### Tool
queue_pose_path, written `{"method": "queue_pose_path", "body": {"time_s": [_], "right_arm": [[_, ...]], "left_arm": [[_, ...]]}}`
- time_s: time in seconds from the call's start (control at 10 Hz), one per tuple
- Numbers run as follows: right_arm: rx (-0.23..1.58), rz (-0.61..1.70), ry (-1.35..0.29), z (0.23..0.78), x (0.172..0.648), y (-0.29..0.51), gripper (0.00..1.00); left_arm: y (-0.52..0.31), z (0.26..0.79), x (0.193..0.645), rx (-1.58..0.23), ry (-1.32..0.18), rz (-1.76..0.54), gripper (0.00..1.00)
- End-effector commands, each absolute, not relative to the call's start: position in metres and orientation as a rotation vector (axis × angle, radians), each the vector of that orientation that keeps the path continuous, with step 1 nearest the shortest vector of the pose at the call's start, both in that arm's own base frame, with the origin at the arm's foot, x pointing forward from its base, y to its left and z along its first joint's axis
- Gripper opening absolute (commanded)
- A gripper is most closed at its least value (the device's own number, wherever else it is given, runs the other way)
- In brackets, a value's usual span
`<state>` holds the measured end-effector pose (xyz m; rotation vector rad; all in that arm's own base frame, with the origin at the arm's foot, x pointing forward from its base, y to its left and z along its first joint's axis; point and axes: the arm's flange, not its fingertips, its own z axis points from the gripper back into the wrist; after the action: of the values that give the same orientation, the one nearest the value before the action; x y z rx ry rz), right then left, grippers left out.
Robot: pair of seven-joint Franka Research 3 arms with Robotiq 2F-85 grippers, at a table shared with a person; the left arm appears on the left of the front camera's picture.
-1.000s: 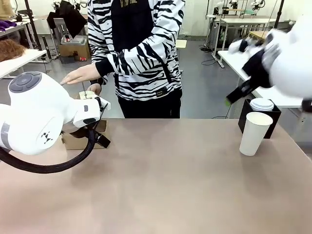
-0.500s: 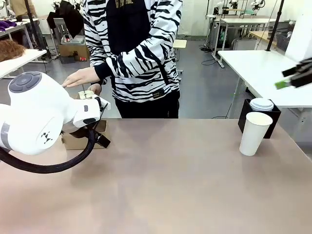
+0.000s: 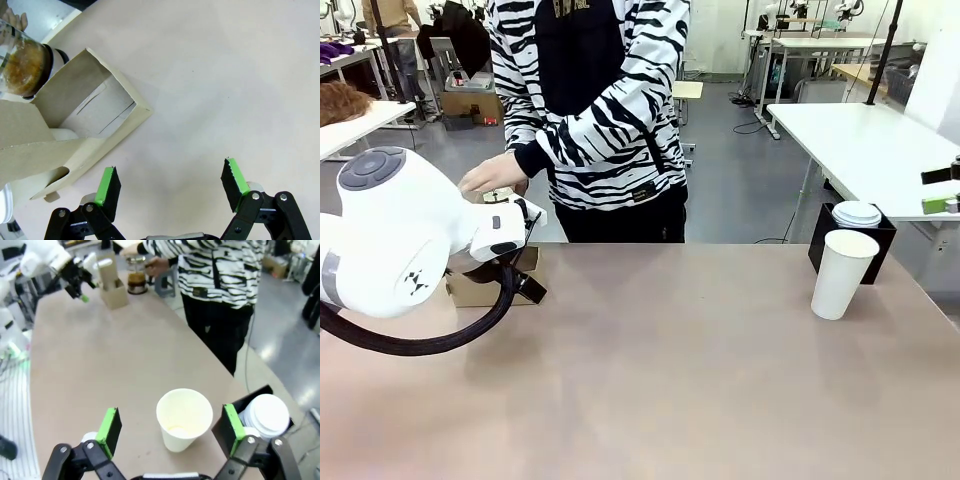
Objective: Pour a drink into a cup and package it in a carrier.
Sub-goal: Pick up the 600 ml Paper Cup and place it in the middle top area of the table.
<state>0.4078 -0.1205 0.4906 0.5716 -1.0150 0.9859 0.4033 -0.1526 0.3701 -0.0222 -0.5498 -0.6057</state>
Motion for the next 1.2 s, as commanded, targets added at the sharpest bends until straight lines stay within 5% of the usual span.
{"method": "queue_pose_path", "body": {"time_s": [0.0,0.3,1.1], "right_arm": [[0.528,0.986,-1.006,0.509,0.403,-0.114,1.00],[0.543,0.973,-0.986,0.502,0.407,-0.112,1.00],[0.876,0.867,-1.194,0.289,0.439,-0.179,1.00]], "left_arm": [[-0.152,0.370,0.403,-0.024,-0.550,-0.605,1.00],[-0.152,0.370,0.403,-0.024,-0.550,-0.605,1.00],[-0.152,0.370,0.403,-0.024,-0.550,-0.605,1.00]]}}
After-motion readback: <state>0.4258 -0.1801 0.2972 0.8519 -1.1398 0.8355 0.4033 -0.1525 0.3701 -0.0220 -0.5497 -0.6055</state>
